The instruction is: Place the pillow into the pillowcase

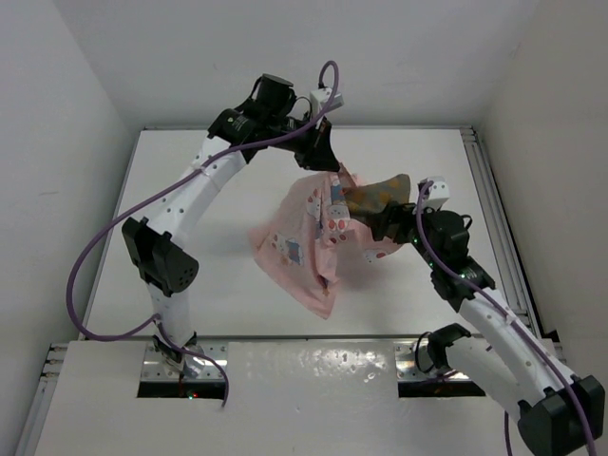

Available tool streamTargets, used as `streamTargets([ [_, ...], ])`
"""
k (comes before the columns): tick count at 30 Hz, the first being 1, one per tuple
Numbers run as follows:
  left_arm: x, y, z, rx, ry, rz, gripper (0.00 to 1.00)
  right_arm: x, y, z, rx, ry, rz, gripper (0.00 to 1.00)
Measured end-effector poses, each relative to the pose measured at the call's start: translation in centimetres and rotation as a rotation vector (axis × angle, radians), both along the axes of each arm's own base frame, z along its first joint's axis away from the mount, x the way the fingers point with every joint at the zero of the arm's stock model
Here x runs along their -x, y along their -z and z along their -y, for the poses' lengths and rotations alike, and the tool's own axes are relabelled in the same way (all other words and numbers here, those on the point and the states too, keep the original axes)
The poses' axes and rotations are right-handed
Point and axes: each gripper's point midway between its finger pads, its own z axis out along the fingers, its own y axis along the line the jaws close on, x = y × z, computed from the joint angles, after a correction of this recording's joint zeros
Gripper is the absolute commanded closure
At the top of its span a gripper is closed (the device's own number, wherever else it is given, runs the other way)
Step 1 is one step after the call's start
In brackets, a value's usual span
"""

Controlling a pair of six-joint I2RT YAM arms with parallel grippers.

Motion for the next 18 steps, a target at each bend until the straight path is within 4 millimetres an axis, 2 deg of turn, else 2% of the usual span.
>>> streamTargets([
  [3, -0.1, 0.6, -0.1, -0.011, -0.006, -0.011, 1.00, 0.6, 0.7, 1.4, 0.005, 0.033, -0.040, 0.01],
  [6, -0.1, 1.1, -0.1, -0.019, -0.008, -0.022, 1.00, 1.0, 0.5, 2.5, -0.006, 0.064, -0.046, 0.01],
  [9, 0.0, 1.6, -0.1, -0.025, -0.010, -0.035, 1.00, 1.1, 0.4, 3.0, -0.008, 0.077, -0.050, 0.01],
  [14, 0.0, 1.7, -0.2, -0.027, -0.010, -0.038, 1.00, 1.2, 1.5, 3.8, 0.008, 0.111, -0.094, 0.01],
  [16, 0.0, 1.8, -0.2, -0.033, -0.003, -0.026, 1.00, 0.9, 1.8, 4.8, 0.007, 0.158, -0.107, 0.07],
  [17, 0.1, 1.9, -0.3, -0.039, 0.000, -0.022, 1.00, 0.6, 1.8, 5.3, 0.002, 0.183, -0.110, 0.16],
  [18, 0.1, 2.0, -0.4, -0.047, 0.004, -0.016, 1.00, 0.3, 2.0, 5.8, -0.005, 0.204, -0.117, 0.19],
])
